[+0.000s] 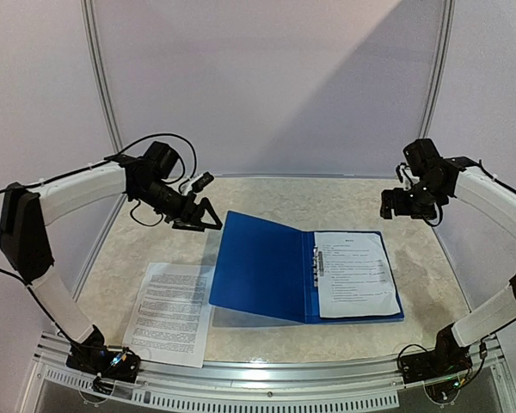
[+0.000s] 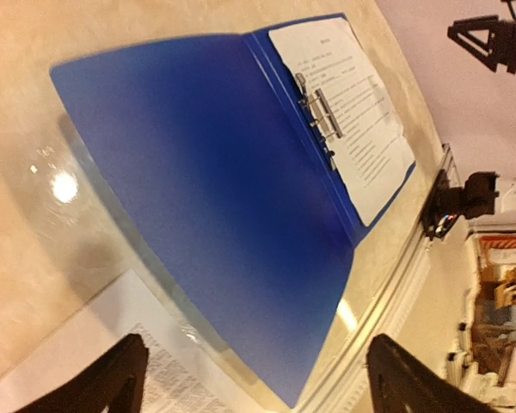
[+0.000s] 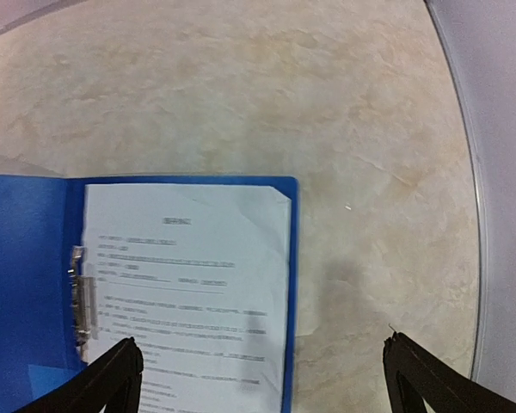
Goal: Put the files into the folder
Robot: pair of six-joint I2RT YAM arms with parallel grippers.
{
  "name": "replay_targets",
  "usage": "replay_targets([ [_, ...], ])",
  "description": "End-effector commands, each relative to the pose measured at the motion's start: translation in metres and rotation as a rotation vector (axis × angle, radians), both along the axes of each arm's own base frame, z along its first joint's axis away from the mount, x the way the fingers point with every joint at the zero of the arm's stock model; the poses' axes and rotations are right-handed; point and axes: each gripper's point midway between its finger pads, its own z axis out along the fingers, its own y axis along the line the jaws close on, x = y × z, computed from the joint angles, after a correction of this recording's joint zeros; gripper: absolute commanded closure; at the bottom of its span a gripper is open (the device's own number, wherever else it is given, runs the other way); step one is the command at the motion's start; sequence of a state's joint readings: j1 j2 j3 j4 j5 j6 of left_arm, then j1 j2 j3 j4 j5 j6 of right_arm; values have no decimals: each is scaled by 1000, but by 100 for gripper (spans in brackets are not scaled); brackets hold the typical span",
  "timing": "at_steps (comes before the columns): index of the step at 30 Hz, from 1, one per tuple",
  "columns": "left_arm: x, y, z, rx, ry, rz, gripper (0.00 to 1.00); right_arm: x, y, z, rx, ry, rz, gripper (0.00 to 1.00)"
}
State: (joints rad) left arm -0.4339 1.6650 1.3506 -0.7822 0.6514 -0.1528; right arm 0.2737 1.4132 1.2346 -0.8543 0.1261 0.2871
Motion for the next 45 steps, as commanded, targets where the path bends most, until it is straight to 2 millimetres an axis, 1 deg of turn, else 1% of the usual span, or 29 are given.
replay_targets([
  [1,13,61,13,105,-95,144,1,-11,75,45,33,-127,119,1],
  [2,17,83,14,111,-93,219,1,-17,103,55,66,-156,161,1],
  [4,20,131,-4,144,-44,372,0,-30,163,73,149,-209,255,1],
  [6,16,176,-33,202,30,492,0,-48,227,89,260,-244,368,1],
  [7,11,192,-47,234,65,522,0,-56,259,88,295,-239,415,1],
  [8,5,207,-60,260,102,551,0,-65,287,95,337,-247,465,1],
  [9,-1,217,-72,282,134,560,0,-74,316,92,371,-232,512,1],
  [10,-6,224,-80,298,160,566,0,-85,349,81,390,-195,574,2],
  [11,-11,228,-87,305,185,565,0,-96,373,84,413,-179,624,2],
  [12,-14,229,-93,312,203,556,0,-107,396,74,409,-144,664,2],
  [13,-16,232,-99,333,225,552,0,-118,417,73,426,-124,703,2],
  [14,-16,233,-104,334,247,550,1,-128,440,50,412,-73,739,2],
  [15,-17,231,-110,326,273,546,1,-139,458,49,432,-51,773,2],
  [16,-17,229,-116,316,299,539,2,-150,474,34,438,1,800,2],
  [17,-19,227,-123,309,328,534,3,-156,487,10,421,48,810,3],
  [18,-20,225,-130,304,358,531,3,-162,497,3,428,70,818,3],
  [19,-21,224,-136,300,382,529,4,-166,505,-12,418,92,820,3],
  [20,-23,222,-141,293,401,525,5,-169,511,-18,419,102,822,3],
  [21,-24,221,-144,288,410,522,6,-171,516,-36,407,131,821,4],
  [22,-25,219,-146,284,416,518,6,-175,521,-42,417,149,826,4],
  [24,-27,212,-150,287,416,499,6,-178,529,-62,421,194,824,5],
  [26,-32,204,-157,291,422,478,7,-179,531,-77,403,221,815,6],
  [30,-39,191,-169,280,466,443,8,-176,523,-108,334,256,783,6],
  [34,-41,184,-176,256,498,428,13,-169,496,-138,190,278,725,6],
  [37,-42,174,-175,231,506,402,16,-163,479,-150,135,290,696,6],
  [39,-42,168,-175,207,516,392,18,-160,475,-152,146,294,686,6],
  [40,-43,161,-175,203,520,372,18,-158,473,-151,153,294,680,6],
  [43,-44,157,-176,198,541,362,19,-159,479,-146,178,288,702,6],
  [45,-43,159,-174,200,534,362,19,-166,486,-141,206,291,749,7],
])
